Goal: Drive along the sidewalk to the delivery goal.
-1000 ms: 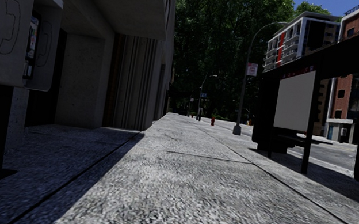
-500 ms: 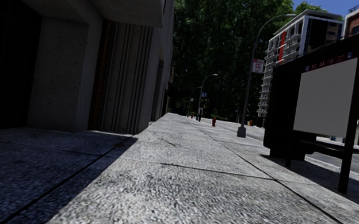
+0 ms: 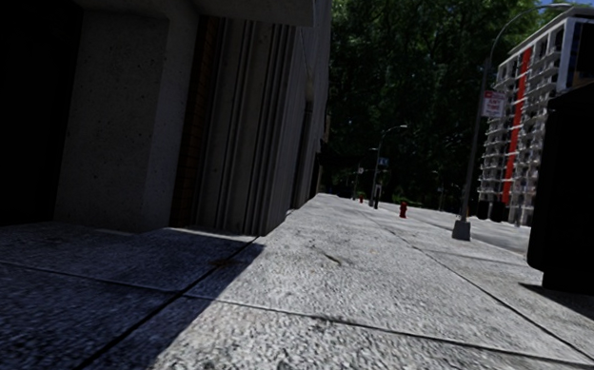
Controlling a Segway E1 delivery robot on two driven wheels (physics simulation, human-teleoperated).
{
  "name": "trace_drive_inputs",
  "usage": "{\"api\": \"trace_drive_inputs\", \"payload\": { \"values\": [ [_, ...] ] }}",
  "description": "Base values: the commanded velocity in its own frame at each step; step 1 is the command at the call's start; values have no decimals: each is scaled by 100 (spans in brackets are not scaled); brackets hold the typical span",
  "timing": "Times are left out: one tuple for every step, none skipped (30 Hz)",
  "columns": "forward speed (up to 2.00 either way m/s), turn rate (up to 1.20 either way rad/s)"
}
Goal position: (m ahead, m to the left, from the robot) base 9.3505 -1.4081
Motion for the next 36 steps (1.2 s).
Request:
{"api": "trace_drive_inputs", "payload": {
  "values": [
    [200, 0],
    [200, 0],
    [200, 0],
    [200, 0],
    [200, 0],
    [200, 0],
    [200, 0],
    [200, 0],
    [200, 0],
    [200, 0],
    [200, 0],
    [200, 0],
    [200, 0],
    [200, 0],
    [200, 0],
    [200, 0],
    [200, 0],
    [200, 0],
    [200, 0],
    [200, 0],
    [200, 0],
    [200, -3],
    [200, -3],
    [198, -13],
    [183, -22],
    [171, -29],
    [167, -35],
    [165, -38],
    [165, -42],
    [165, -42],
    [163, -46],
    [163, -47],
    [163, -48],
    [162, -48],
    [162, -48],
    [162, -48]
  ]
}}
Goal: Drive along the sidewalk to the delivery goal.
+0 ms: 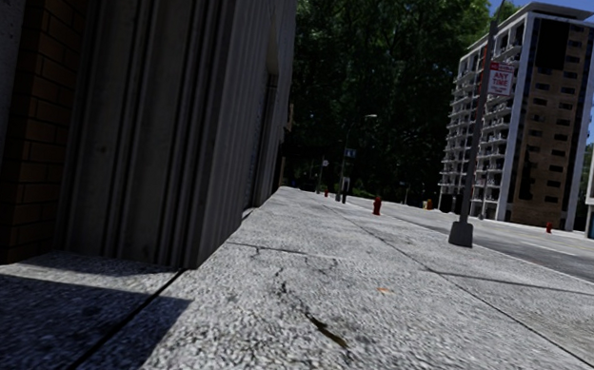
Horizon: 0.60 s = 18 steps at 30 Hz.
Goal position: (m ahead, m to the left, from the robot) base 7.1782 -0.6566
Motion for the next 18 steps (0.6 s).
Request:
{"api": "trace_drive_inputs", "payload": {
  "values": [
    [162, -48],
    [162, -48],
    [174, -48],
    [200, -37],
    [200, -37],
    [200, -30],
    [200, -28],
    [200, -10],
    [200, 0],
    [200, 0],
    [200, 0],
    [200, 0],
    [200, 0],
    [200, 0],
    [200, 0],
    [200, 0],
    [200, 0],
    [200, 0]
  ]
}}
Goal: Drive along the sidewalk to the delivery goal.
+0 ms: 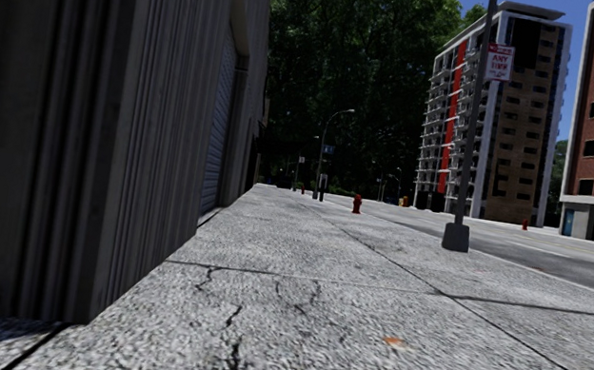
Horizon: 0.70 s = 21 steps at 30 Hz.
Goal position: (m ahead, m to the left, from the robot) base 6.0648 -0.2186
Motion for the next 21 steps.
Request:
{"api": "trace_drive_inputs", "payload": {
  "values": [
    [200, 0],
    [200, 0],
    [200, 0],
    [200, 0],
    [200, 0],
    [200, 0],
    [200, 0],
    [200, 0],
    [200, 0],
    [200, 0],
    [200, 0],
    [200, 0],
    [200, 0],
    [200, 0],
    [200, 0],
    [200, 0],
    [200, 0],
    [200, 0],
    [200, 0],
    [200, 0],
    [200, 0]
  ]
}}
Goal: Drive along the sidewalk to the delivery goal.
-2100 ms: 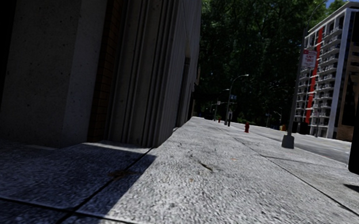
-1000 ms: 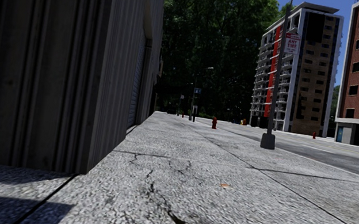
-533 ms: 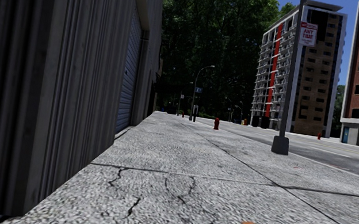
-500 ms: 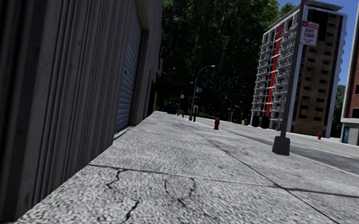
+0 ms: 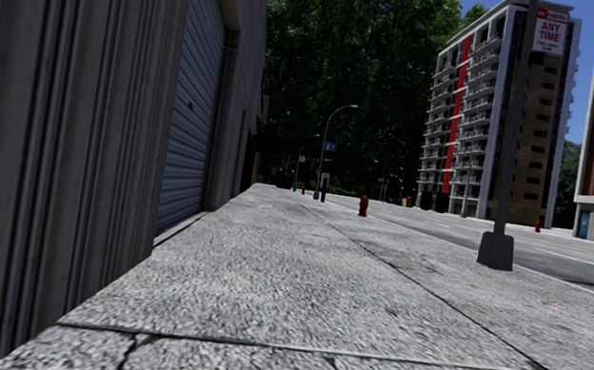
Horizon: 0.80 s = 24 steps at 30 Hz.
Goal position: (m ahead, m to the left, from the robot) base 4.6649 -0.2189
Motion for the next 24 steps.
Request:
{"api": "trace_drive_inputs", "payload": {
  "values": [
    [200, 0],
    [200, 0],
    [200, 0],
    [200, 0],
    [200, 0],
    [200, 0],
    [200, 0],
    [200, 0],
    [200, 0],
    [200, 0],
    [200, 0],
    [200, 0],
    [200, 0],
    [200, 0],
    [200, 0],
    [200, 0],
    [200, 0],
    [200, 0],
    [200, 0],
    [200, 0],
    [200, 0],
    [200, 0],
    [200, 0],
    [200, 0]
  ]
}}
